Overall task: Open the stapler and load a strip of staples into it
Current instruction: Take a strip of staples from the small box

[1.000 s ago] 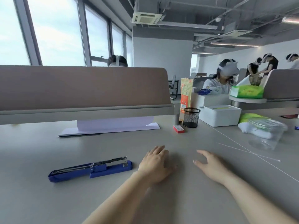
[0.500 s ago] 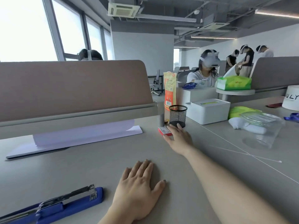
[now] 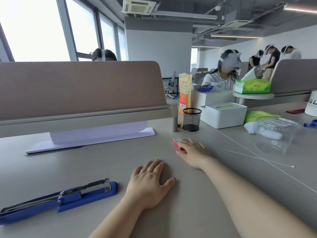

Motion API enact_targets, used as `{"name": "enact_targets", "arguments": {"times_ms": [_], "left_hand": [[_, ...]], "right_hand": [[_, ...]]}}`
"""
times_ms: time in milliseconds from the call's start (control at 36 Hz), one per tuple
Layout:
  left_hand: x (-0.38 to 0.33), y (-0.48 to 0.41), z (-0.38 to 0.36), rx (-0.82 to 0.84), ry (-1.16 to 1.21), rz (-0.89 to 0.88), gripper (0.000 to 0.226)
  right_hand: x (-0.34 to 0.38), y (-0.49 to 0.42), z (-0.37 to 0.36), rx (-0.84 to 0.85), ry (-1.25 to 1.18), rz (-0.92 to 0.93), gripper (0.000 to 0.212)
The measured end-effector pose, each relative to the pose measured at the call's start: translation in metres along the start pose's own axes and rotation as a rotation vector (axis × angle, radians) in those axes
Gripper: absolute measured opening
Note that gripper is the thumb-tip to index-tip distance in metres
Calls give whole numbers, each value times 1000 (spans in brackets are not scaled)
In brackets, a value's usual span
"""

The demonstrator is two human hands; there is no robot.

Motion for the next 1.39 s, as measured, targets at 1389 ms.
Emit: {"name": "enact_targets", "arguments": {"times_ms": [1389], "left_hand": [[-37,35,5,-99,121,-158,67]], "right_hand": [[14,140,12,-200,-431,48,47]]}}
Point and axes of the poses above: each hand's wrist, its own y-axis away from the middle knuckle, its own z-axis out of the back of the hand, x = y × z, the point moved 10 cm from there along -y, towards the middle knuckle, and after that the axes turned 5 degrees about x, right-handed, at the moved point
